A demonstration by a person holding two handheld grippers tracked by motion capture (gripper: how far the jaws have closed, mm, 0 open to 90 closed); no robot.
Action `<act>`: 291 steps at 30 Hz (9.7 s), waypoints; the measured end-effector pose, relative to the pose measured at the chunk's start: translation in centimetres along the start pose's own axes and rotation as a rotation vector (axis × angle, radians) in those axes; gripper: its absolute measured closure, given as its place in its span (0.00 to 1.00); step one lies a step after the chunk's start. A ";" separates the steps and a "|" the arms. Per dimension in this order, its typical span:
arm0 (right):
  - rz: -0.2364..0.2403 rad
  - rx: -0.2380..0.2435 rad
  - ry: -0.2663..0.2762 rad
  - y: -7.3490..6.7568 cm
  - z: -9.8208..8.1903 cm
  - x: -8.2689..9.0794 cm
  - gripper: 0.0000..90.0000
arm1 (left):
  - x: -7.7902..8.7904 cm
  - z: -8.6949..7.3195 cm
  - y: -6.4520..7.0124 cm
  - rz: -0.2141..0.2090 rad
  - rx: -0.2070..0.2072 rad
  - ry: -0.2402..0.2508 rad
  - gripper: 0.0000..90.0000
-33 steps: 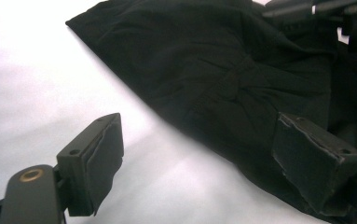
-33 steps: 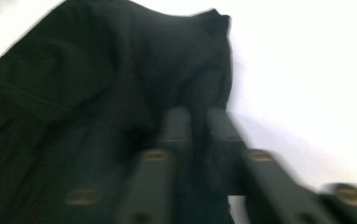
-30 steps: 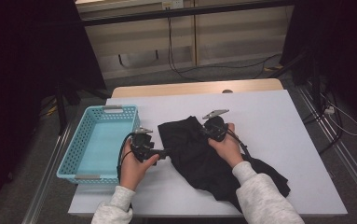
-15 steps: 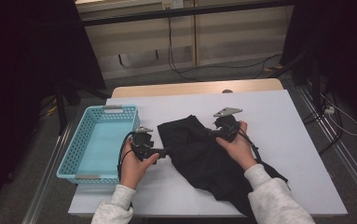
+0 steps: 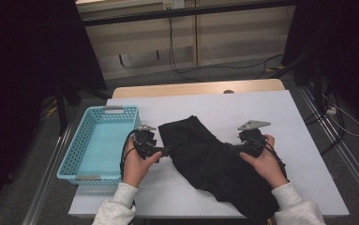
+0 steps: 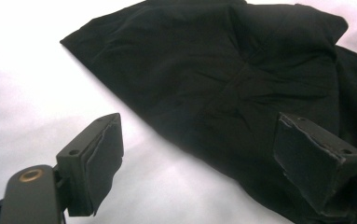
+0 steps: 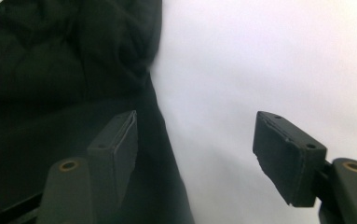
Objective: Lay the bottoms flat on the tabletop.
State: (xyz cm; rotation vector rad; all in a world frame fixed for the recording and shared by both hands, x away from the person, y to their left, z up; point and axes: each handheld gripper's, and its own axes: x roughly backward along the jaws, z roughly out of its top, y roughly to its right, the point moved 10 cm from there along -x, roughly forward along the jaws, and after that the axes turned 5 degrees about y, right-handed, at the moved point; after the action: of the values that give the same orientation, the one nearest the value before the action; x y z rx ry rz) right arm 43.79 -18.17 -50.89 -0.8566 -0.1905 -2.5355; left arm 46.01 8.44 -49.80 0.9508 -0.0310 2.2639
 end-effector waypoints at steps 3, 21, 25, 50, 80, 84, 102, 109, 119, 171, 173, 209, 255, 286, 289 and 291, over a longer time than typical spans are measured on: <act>0.011 -0.009 -0.020 0.1 -1.1 0.4 0.34 | 0.1 0.3 0.1 -0.004 0.002 0.009 0.19; 0.064 -0.025 -0.075 -0.5 -4.1 1.9 0.47 | -0.5 1.1 0.5 -0.016 -0.007 0.017 0.19; 0.091 -0.016 -0.077 -1.6 -4.4 2.4 0.58 | -0.4 1.1 0.7 -0.023 -0.009 0.011 0.19; 0.077 -0.047 -0.107 1.7 -5.2 5.1 0.97 | -1.9 2.6 0.1 0.001 0.003 0.022 0.20; 0.065 -0.062 0.036 2.4 -3.8 5.7 0.47 | -7.7 3.5 -3.6 0.093 -0.038 -0.022 0.34; 0.071 -0.049 0.036 2.1 -3.8 5.7 0.45 | -7.6 3.5 -3.9 0.105 -0.064 -0.036 0.36; 0.076 -0.032 0.051 1.4 -3.2 5.5 0.42 | -7.3 3.0 -2.1 0.056 -0.063 -0.090 0.68; 0.075 -0.025 0.050 1.3 -3.2 5.4 0.40 | -7.2 3.2 -1.1 0.037 -0.031 -0.127 0.94; 0.059 -0.036 0.071 1.8 -2.8 5.8 0.38 | -5.1 5.4 -3.1 0.088 -0.014 -0.088 0.95; -0.070 -0.111 -0.006 4.5 -8.3 12.0 0.55 | -5.1 3.0 1.4 -0.044 -0.117 -0.052 0.25; -0.076 -0.109 -0.009 4.5 -8.6 12.4 0.60 | -5.1 2.6 1.5 -0.057 -0.113 -0.052 0.25; -0.095 -0.147 -0.080 5.5 -11.1 11.8 0.55 | -5.1 2.4 1.1 -0.043 -0.116 -0.043 0.24; -0.063 -0.102 0.012 4.4 -6.8 10.6 0.35 | -5.8 6.0 -4.2 0.049 -0.011 -0.003 0.29; 0.020 -0.083 0.037 2.2 -6.1 8.9 0.22 | -8.8 5.2 -7.0 0.136 -0.014 -0.044 0.15; 0.022 -0.082 0.040 2.2 -6.0 8.9 0.22 | -8.9 5.1 -6.9 0.138 -0.020 -0.055 0.12; 0.022 -0.078 0.041 2.2 -6.0 9.0 0.22 | -8.9 5.1 -6.8 0.142 -0.031 -0.064 0.12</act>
State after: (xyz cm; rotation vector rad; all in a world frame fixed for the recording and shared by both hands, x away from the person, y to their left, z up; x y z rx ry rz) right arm 35.23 -25.09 -50.29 -0.8312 -0.0692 -2.5519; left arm 57.76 7.23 -53.36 1.0336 -0.1655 2.3538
